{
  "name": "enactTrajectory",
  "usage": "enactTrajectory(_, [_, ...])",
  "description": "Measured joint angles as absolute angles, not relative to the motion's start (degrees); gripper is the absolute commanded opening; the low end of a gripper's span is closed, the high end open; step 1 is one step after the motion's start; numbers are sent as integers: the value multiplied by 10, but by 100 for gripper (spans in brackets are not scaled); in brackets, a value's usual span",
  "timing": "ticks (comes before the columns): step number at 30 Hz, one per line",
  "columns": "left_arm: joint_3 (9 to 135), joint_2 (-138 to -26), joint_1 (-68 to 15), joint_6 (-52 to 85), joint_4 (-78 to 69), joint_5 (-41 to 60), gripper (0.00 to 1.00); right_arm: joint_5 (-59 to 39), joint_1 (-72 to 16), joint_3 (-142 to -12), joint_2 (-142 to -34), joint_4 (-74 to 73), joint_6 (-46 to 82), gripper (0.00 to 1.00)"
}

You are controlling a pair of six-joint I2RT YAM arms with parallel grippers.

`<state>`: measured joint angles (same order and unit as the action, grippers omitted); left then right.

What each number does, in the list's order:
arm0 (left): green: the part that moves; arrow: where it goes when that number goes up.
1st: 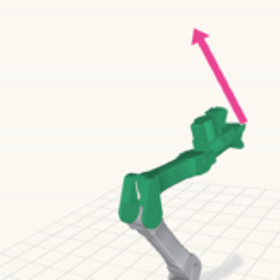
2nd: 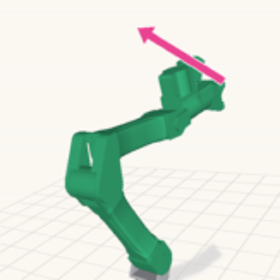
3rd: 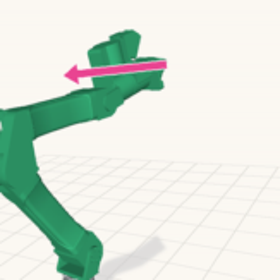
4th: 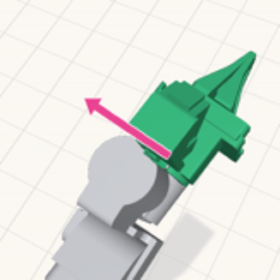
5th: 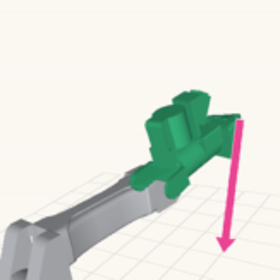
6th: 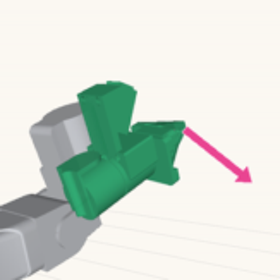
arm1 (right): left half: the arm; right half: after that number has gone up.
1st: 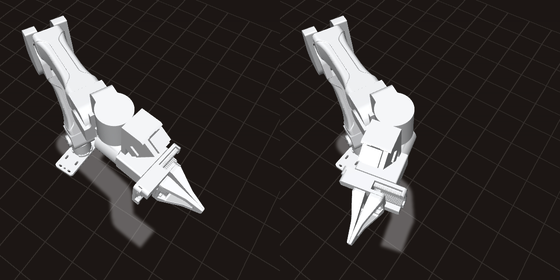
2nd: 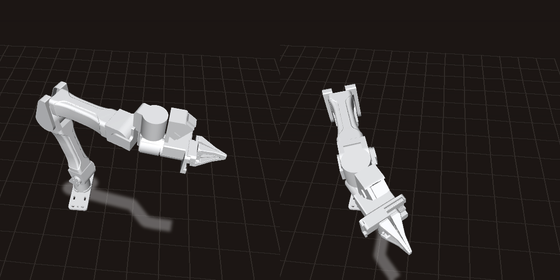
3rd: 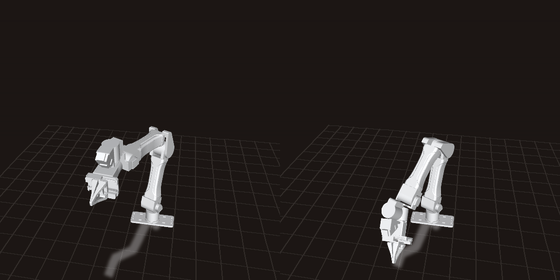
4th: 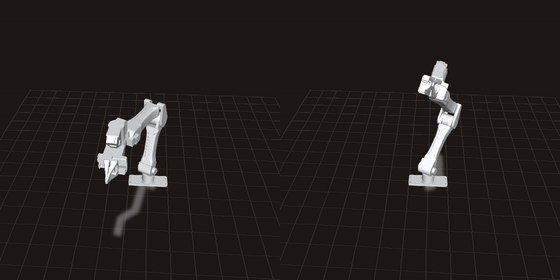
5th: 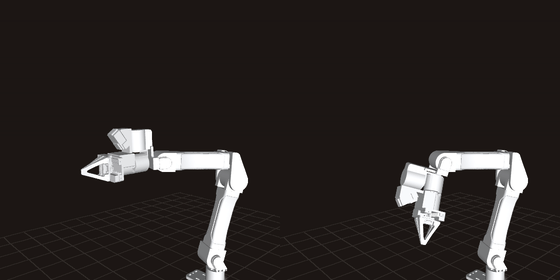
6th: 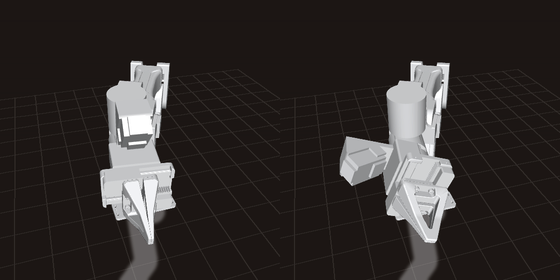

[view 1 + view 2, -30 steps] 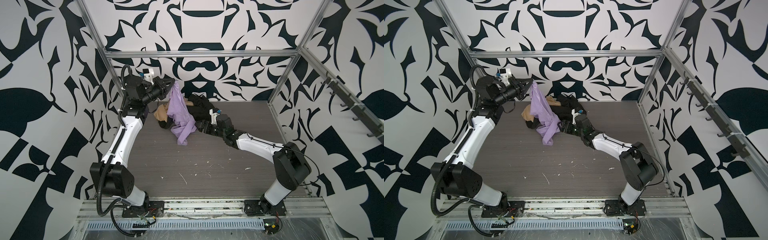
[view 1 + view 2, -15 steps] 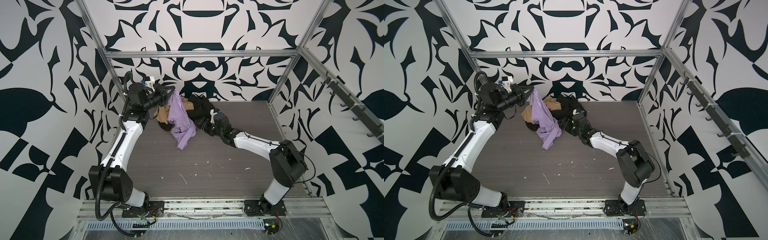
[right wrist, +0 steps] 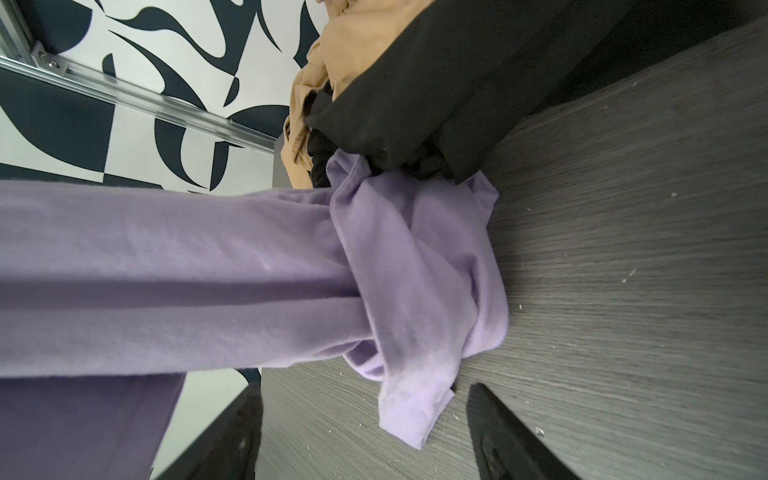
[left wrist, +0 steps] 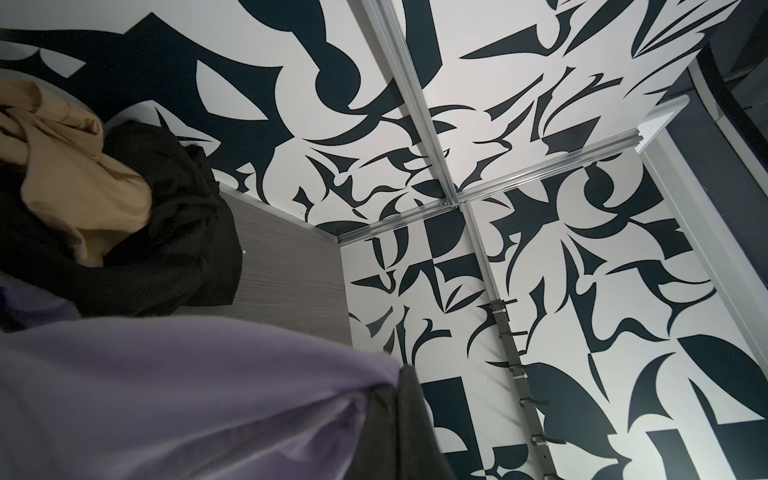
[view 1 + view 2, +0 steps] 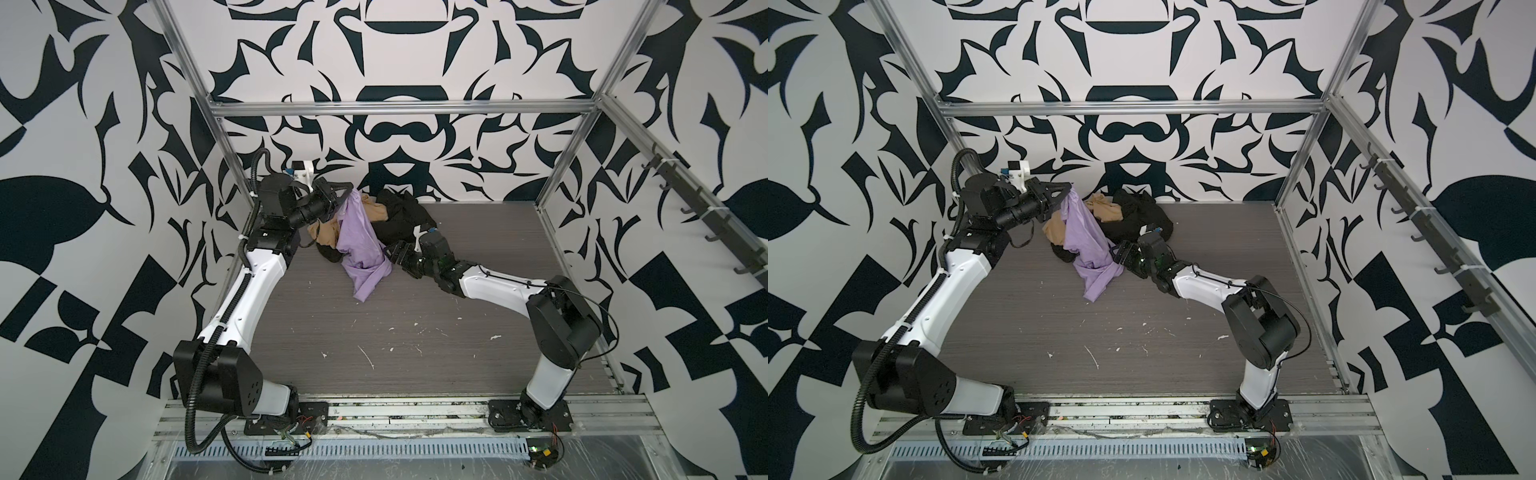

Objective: Pick out a specific cloth from the pile
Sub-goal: 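Grasp the hanging lavender cloth's lower part with the right gripper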

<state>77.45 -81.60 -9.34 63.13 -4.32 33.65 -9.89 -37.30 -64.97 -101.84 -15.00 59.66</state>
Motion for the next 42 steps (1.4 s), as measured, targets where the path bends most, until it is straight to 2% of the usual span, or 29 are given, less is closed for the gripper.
enactTrajectory(15, [754, -786, -93, 580, -51, 336, 0, -102, -378, -652, -1018, -154, 589, 79])
enactTrajectory(24, [747, -780, -94, 571, -50, 331, 0, -67, -397, -658, -1020, -139, 523, 79])
enactTrajectory(31, [747, -776, -99, 571, -48, 322, 0, -47, -405, -698, -1079, -140, 493, 79])
enactTrajectory(36, [745, -767, -103, 571, -43, 314, 0, -36, -405, -721, -1125, -133, 480, 76])
enactTrajectory(42, [744, -755, -104, 567, -37, 308, 0, -25, -405, -742, -1146, -118, 456, 66])
